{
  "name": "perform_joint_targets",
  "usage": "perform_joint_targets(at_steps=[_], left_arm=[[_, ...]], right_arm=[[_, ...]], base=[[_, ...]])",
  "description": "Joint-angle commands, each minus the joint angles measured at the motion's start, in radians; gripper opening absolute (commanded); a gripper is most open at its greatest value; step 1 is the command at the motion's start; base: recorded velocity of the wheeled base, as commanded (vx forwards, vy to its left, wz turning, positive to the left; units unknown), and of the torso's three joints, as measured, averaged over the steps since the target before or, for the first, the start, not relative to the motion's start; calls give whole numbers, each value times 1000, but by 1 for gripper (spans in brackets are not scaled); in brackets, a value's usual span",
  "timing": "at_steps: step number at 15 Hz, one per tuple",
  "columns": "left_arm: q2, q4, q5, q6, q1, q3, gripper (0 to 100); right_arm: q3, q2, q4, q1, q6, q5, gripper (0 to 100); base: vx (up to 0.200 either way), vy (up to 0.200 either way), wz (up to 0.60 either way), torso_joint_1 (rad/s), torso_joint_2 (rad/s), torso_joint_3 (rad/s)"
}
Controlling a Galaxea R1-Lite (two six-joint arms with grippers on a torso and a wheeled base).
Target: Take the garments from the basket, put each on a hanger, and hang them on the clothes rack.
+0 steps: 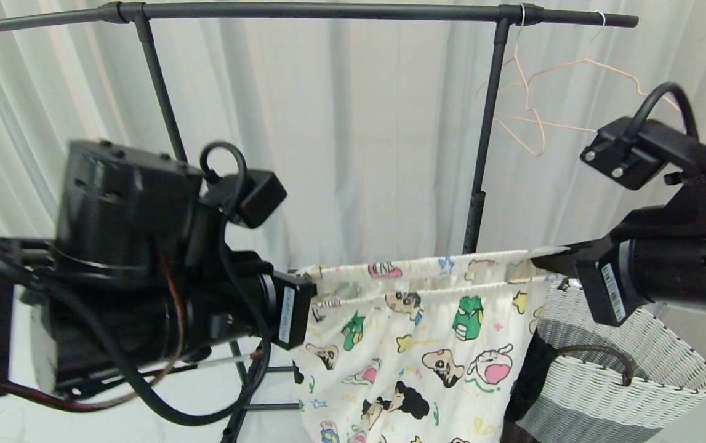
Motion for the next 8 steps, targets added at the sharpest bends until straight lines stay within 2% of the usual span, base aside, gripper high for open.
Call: perform_joint_targets(at_steps=[1,3,6,8], left_arm=[[-63,99,-24,71,6,-172,0],[-58,160,-27,114,3,-247,0],[-69,220,-68,114,-2,-301,0],[-75,225,-68,117,-28,-307,0]], right_arm=[[-62,-23,4,1,-2,-14,0],[-131,-12,22,1,-4,-17,0],[-188,-9,64,1,-11,-16,0],[-189,-23,80,4,-11,-17,0]], base=[[0,0,0,0,0,0],[0,0,0,0,0,0],[0,0,0,0,0,0],[0,0,0,0,0,0]])
